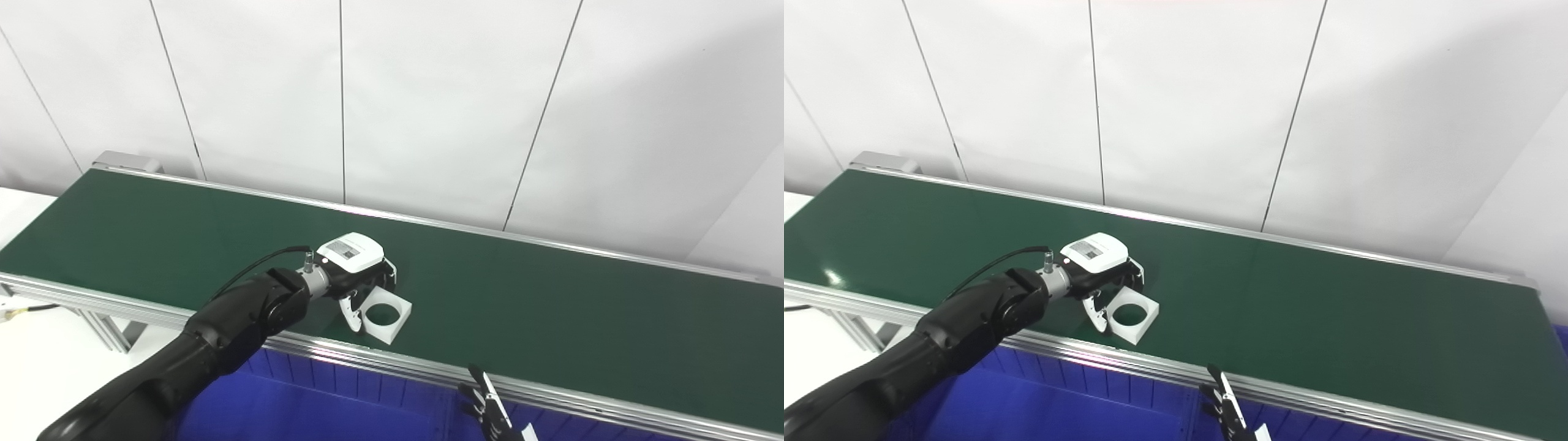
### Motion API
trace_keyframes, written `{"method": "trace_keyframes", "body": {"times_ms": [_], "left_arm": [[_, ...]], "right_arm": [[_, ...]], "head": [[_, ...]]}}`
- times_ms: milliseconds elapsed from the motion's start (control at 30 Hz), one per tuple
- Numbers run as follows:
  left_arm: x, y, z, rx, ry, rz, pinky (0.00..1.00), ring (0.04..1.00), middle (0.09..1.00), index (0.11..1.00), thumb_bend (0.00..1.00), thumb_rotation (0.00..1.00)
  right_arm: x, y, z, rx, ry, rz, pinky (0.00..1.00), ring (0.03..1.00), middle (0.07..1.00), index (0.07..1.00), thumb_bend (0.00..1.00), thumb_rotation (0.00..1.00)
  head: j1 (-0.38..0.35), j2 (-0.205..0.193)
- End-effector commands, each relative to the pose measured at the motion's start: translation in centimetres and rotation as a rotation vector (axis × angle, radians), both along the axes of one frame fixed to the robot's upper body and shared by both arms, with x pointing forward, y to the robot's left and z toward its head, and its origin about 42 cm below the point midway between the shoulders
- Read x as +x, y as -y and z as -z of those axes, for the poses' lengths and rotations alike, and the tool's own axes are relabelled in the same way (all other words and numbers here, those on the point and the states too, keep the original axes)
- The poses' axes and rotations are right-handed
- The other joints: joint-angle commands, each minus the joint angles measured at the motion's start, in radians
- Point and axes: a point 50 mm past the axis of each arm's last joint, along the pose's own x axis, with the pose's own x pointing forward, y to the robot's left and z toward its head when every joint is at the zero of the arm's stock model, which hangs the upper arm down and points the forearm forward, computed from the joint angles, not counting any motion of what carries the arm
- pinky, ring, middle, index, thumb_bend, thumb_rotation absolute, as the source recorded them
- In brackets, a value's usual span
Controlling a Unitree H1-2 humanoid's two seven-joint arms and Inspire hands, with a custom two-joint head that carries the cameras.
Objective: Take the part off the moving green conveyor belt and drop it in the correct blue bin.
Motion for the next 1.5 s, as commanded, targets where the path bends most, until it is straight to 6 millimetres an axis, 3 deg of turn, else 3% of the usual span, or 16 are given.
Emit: {"method": "trace_keyframes", "body": {"times_ms": [0,100,233,300,467,700,1033,1200,1233,1300,1333,1367,1467], "left_arm": [[1.2,-0.6,-1.9,0.035,0.052,0.004,0.26,0.324,0.417,0.528,0.52,0.0],[1.4,-0.3,-2.2,0.031,0.053,-0.001,0.23,0.302,0.411,0.519,0.52,0.0],[1.4,-0.1,-2.6,0.034,0.063,0.001,0.2,0.266,0.471,0.488,0.52,0.0],[1.4,-0.2,-2.7,0.036,0.071,0.006,0.2,0.272,0.416,0.508,0.52,0.0],[1.3,-0.5,-3.3,0.037,0.102,0.023,0.25,0.32,0.419,0.517,0.52,0.0],[0.6,-0.4,-6.3,-0.039,0.15,0.032,0.28,0.357,0.427,0.517,0.52,0.0],[-2.6,-1.2,-11.2,-0.16,0.207,0.044,0.34,0.424,0.477,0.5,0.52,0.0],[-5.1,-2.0,-12.5,-0.217,0.245,0.053,0.33,0.416,0.471,0.503,0.52,0.0],[-5.6,-2.1,-12.8,-0.223,0.249,0.053,0.34,0.42,0.472,0.502,0.52,0.0],[-6.4,-2.3,-13.1,-0.229,0.25,0.05,0.34,0.421,0.47,0.503,0.52,0.0],[-7.1,-2.4,-13.4,-0.234,0.247,0.046,0.34,0.42,0.47,0.503,0.52,0.0],[-7.5,-2.5,-13.5,-0.236,0.244,0.043,0.34,0.419,0.469,0.503,0.52,0.0],[-9.1,-3.0,-13.9,-0.236,0.232,0.039,0.35,0.428,0.476,0.498,0.52,0.0]], "right_arm": [[0.6,-0.4,-1.3,0.036,0.082,-0.014,0.85,0.93,1.0,0.986,0.83,0.89],[0.7,-0.5,-1.2,0.038,0.081,-0.012,0.85,0.93,0.997,0.988,0.84,0.89],[0.7,-0.5,-1.2,0.043,0.079,-0.009,0.84,0.925,0.995,0.983,0.85,0.88],[0.7,-0.5,-1.2,0.045,0.078,-0.009,0.83,0.922,0.995,0.98,0.85,0.88],[0.8,-0.4,-1.2,0.044,0.075,-0.01,0.83,0.919,0.988,0.977,0.85,0.87],[0.7,0.1,-1.3,0.045,0.075,-0.013,0.83,0.909,0.988,0.974,0.85,0.87],[0.7,1.0,-1.7,0.041,0.083,-0.019,0.83,0.904,0.982,0.972,0.83,0.87],[0.8,1.8,-2.2,0.048,0.098,-0.016,0.82,0.892,0.976,0.966,0.83,0.85],[0.9,2.0,-2.5,0.051,0.104,-0.017,0.83,0.889,0.975,0.963,0.83,0.85],[1.0,2.2,-2.7,0.052,0.112,-0.017,0.83,0.884,0.971,0.959,0.84,0.86],[1.1,2.4,-3.0,0.055,0.12,-0.017,0.83,0.883,0.971,0.959,0.84,0.86],[1.1,2.5,-3.1,0.056,0.125,-0.017,0.82,0.881,0.964,0.963,0.85,0.86],[1.4,2.9,-4.0,0.06,0.151,-0.017,0.8,0.871,0.952,0.967,0.85,0.86]], "head": [[-0.001,0.0],[-0.002,-0.003],[-0.001,-0.003],[-0.001,-0.003],[0.008,-0.003],[0.029,0.016],[0.073,0.055],[0.109,0.116],[0.125,0.144],[0.125,0.144],[0.143,0.18],[0.143,0.18],[0.171,0.233]]}}
